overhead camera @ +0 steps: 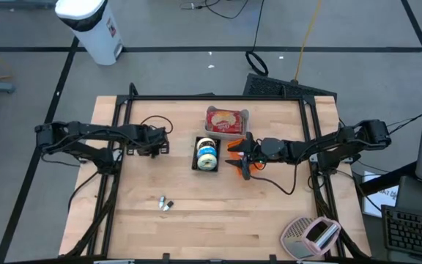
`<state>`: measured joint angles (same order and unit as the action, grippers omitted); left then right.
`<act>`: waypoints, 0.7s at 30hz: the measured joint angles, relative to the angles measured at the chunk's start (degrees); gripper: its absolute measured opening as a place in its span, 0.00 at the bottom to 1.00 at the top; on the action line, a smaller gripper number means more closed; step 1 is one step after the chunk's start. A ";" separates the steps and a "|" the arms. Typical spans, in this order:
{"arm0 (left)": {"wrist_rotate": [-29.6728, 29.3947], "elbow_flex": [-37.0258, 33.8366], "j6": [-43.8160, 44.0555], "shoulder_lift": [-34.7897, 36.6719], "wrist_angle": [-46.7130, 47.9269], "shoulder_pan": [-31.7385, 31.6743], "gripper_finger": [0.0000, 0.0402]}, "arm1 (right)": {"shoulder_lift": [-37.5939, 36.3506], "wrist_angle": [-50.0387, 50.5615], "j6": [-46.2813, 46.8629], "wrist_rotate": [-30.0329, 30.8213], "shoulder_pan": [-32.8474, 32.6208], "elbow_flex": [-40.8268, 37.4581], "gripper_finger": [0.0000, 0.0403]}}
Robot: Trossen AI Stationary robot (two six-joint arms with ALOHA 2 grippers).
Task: Pick & Place Food Item
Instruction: Put the green food coloring into the orange bin
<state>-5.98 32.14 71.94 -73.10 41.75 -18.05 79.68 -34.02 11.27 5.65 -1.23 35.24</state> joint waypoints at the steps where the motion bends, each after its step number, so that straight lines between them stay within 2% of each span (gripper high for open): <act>1: 0.00 0.00 0.90 -0.48 -0.04 0.30 0.23 | 0.00 -0.02 0.00 -0.08 0.00 0.00 0.56; 8: 1.43 0.00 0.72 -0.88 -0.05 2.37 0.23 | -0.02 -0.04 0.00 -4.45 0.00 0.00 0.56; 15: 2.14 0.00 3.83 -1.63 -0.11 5.60 0.23 | 0.00 -0.03 -0.02 -4.43 0.02 0.00 0.56; 18: -0.39 0.00 -0.52 -2.03 -1.20 6.52 0.23 | -0.01 -0.02 -0.02 -4.45 0.02 0.00 0.56; 21: -0.43 -0.04 -3.97 -2.25 -4.45 7.03 0.23 | 0.00 0.02 -0.02 -4.45 0.02 0.00 0.56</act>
<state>-6.41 32.10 67.96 -75.35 37.30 -11.02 79.68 -34.00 11.25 1.20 -1.21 35.24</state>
